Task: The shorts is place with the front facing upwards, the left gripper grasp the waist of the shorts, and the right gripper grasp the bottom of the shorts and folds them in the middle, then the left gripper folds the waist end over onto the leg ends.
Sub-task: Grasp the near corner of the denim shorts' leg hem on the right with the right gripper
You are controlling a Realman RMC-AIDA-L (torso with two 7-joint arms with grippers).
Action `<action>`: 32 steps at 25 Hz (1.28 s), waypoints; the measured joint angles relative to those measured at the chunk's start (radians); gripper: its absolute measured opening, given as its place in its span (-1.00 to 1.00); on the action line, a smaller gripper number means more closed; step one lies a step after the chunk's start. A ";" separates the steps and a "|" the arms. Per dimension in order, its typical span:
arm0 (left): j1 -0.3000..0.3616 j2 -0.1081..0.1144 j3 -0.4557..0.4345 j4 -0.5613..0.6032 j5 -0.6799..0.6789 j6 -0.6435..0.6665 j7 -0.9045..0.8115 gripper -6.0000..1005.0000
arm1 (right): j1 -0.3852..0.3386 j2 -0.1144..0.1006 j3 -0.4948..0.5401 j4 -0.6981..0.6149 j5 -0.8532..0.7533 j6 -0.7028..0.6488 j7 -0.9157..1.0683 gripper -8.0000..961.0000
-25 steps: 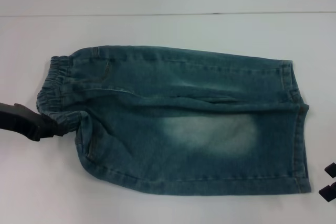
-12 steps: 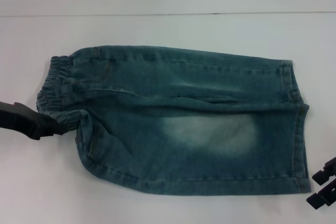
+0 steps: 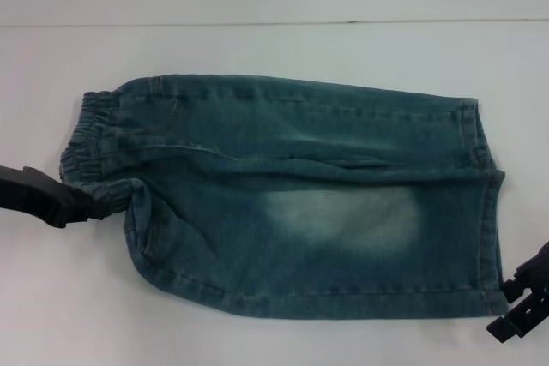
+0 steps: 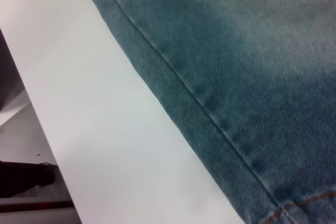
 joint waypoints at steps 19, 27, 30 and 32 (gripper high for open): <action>0.002 -0.004 0.002 0.000 -0.001 -0.003 0.005 -0.90 | 0.010 0.009 0.011 0.004 0.049 0.010 -0.019 0.83; -0.001 -0.005 0.002 0.000 -0.001 -0.003 0.005 -0.90 | 0.006 0.015 0.009 0.004 0.048 0.049 -0.032 0.39; -0.004 -0.005 0.002 0.000 -0.001 -0.003 0.004 -0.90 | 0.005 0.015 0.011 0.002 0.049 0.051 -0.032 0.12; -0.006 -0.005 0.002 0.000 -0.001 -0.003 0.003 -0.90 | 0.005 0.015 0.011 0.001 0.049 0.052 -0.032 0.00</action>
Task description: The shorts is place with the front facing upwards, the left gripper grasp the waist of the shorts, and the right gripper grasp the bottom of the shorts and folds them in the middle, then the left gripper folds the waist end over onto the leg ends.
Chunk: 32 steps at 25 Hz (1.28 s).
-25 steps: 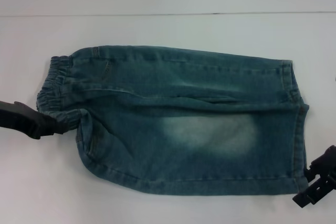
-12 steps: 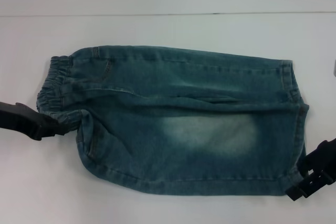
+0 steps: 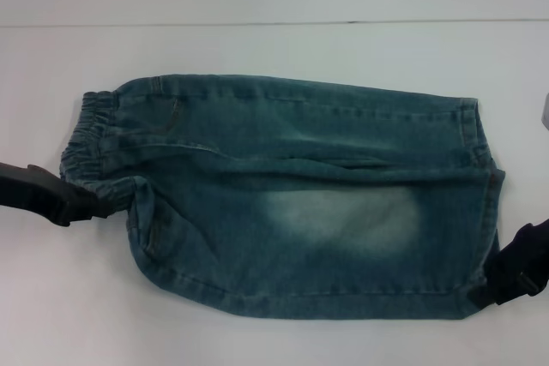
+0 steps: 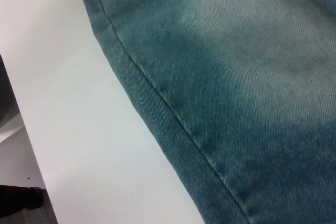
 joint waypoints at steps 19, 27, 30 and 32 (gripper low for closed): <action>-0.008 0.014 0.000 0.000 0.000 0.038 -0.009 -0.91 | -0.023 -0.024 0.097 0.007 0.000 -0.066 -0.094 -0.96; -0.021 0.051 0.001 0.000 0.014 0.127 -0.034 -0.90 | -0.069 -0.061 0.218 0.023 0.001 -0.166 -0.197 -0.96; -0.032 0.062 0.001 0.000 0.031 0.151 -0.044 -0.91 | -0.077 -0.075 0.256 0.041 0.005 -0.176 -0.224 -0.96; -0.044 0.067 0.000 0.000 0.050 0.158 -0.062 -0.91 | -0.081 -0.082 0.275 0.050 0.018 -0.174 -0.236 -0.96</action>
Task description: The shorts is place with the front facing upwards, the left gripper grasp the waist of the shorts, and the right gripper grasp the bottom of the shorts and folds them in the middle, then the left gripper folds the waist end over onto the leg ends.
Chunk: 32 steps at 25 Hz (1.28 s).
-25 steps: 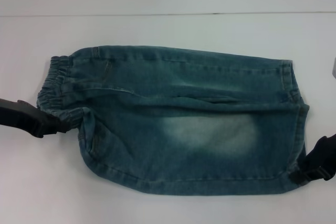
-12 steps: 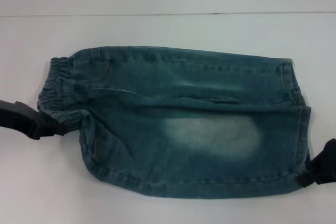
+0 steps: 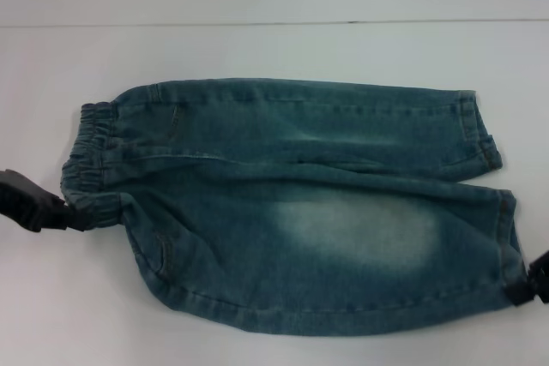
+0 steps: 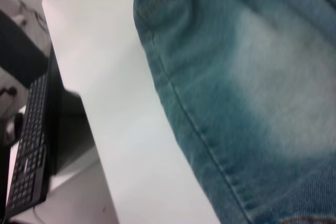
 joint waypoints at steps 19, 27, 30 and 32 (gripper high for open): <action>-0.134 0.044 -0.011 -0.049 0.003 -0.084 -0.308 -0.91 | -0.068 -0.039 0.188 0.120 0.324 0.200 -0.018 -0.96; -0.141 0.054 -0.048 -0.064 -0.014 -0.173 -0.366 -0.91 | -0.083 -0.031 0.193 0.183 0.456 0.349 -0.019 -0.96; -0.137 0.057 -0.060 -0.074 -0.015 -0.212 -0.381 -0.91 | -0.080 -0.023 0.193 0.187 0.464 0.397 -0.013 -0.96; -0.132 0.057 -0.061 -0.075 -0.015 -0.243 -0.390 -0.91 | -0.075 -0.018 0.193 0.187 0.467 0.427 -0.008 -0.96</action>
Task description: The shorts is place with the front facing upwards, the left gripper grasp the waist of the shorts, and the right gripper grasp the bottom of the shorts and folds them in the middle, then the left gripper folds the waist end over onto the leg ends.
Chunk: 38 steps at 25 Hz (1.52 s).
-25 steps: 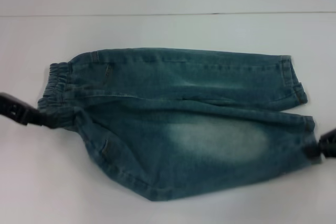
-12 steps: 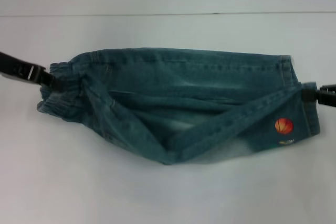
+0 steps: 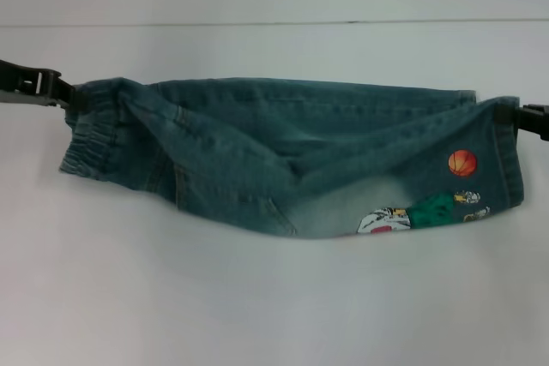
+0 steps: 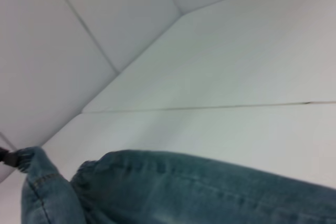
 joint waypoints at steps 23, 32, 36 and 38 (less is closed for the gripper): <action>0.013 -0.002 -0.002 -0.079 0.030 -0.249 -0.004 -0.91 | 0.046 0.062 -0.006 0.017 0.057 0.230 -0.002 -0.96; 0.025 -0.006 0.000 -0.081 0.030 -0.267 0.001 -0.91 | 0.095 0.083 -0.014 0.013 0.057 0.332 -0.016 -0.96; 0.030 -0.014 0.004 -0.081 0.030 -0.286 0.006 -0.91 | 0.112 0.090 -0.016 0.016 0.056 0.377 -0.022 -0.96; 0.033 -0.020 0.016 -0.081 0.030 -0.301 0.008 -0.91 | 0.117 0.096 -0.025 0.018 0.056 0.397 -0.024 -0.96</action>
